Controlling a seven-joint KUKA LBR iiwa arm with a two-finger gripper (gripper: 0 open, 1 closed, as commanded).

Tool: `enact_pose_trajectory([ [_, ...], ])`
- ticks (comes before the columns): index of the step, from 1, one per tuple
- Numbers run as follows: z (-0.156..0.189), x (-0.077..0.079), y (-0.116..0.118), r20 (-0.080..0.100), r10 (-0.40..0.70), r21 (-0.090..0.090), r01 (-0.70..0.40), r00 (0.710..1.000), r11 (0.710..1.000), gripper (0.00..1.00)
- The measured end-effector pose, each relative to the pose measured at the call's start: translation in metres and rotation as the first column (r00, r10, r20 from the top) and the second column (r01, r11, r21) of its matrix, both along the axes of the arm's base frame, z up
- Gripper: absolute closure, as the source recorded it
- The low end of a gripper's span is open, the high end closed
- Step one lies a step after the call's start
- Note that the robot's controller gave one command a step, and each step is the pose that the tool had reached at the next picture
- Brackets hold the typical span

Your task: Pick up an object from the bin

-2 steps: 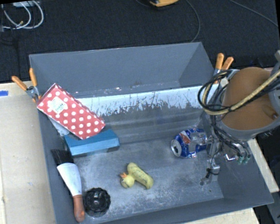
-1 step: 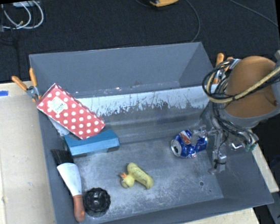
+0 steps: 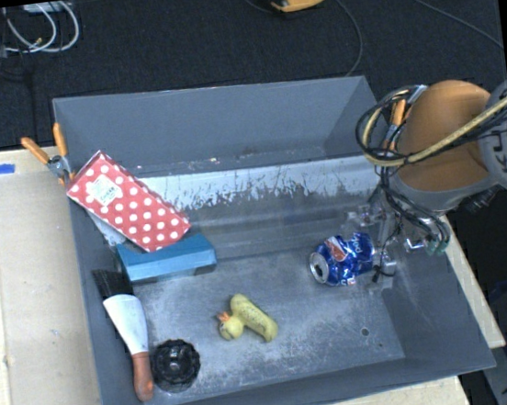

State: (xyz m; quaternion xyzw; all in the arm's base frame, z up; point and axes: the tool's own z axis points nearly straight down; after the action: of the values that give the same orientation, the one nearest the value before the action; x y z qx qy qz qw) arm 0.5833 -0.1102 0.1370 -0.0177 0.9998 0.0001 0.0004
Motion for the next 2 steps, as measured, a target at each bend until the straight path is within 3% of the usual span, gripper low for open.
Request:
enact_pose_trajectory([
  [1,-0.039,0.019,0.009,-0.007,-0.081,0.0,0.081,0.997,0.997,0.0],
  [2,-0.061,0.027,0.008,0.005,-0.231,0.003,0.231,0.973,0.973,1.0],
])
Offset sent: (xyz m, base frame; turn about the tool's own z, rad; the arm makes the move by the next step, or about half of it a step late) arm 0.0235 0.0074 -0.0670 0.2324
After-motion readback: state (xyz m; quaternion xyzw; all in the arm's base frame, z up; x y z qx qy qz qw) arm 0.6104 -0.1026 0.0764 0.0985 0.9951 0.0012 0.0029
